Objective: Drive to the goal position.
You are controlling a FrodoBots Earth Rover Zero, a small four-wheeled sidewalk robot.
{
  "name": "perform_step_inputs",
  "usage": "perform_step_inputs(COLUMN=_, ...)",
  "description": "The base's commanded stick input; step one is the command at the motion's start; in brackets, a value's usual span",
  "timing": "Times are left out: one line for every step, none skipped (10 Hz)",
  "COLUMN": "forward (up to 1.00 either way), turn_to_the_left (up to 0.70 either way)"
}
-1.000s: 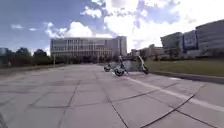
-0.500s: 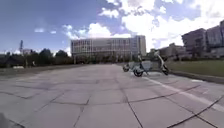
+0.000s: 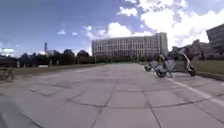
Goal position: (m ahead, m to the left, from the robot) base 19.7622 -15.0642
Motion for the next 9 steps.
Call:
perform_step_inputs(forward=0.7, turn_to_the_left=0.35)
perform_step_inputs(forward=0.7, turn_to_the_left=0.35)
perform_step_inputs(forward=0.7, turn_to_the_left=0.35)
perform_step_inputs(forward=0.7, turn_to_the_left=0.35)
perform_step_inputs(forward=0.7, turn_to_the_left=0.35)
perform_step_inputs(forward=0.7, turn_to_the_left=0.35)
perform_step_inputs(forward=0.7, turn_to_the_left=0.35)
perform_step_inputs(forward=0.7, turn_to_the_left=0.35)
perform_step_inputs(forward=0.7, turn_to_the_left=0.35)
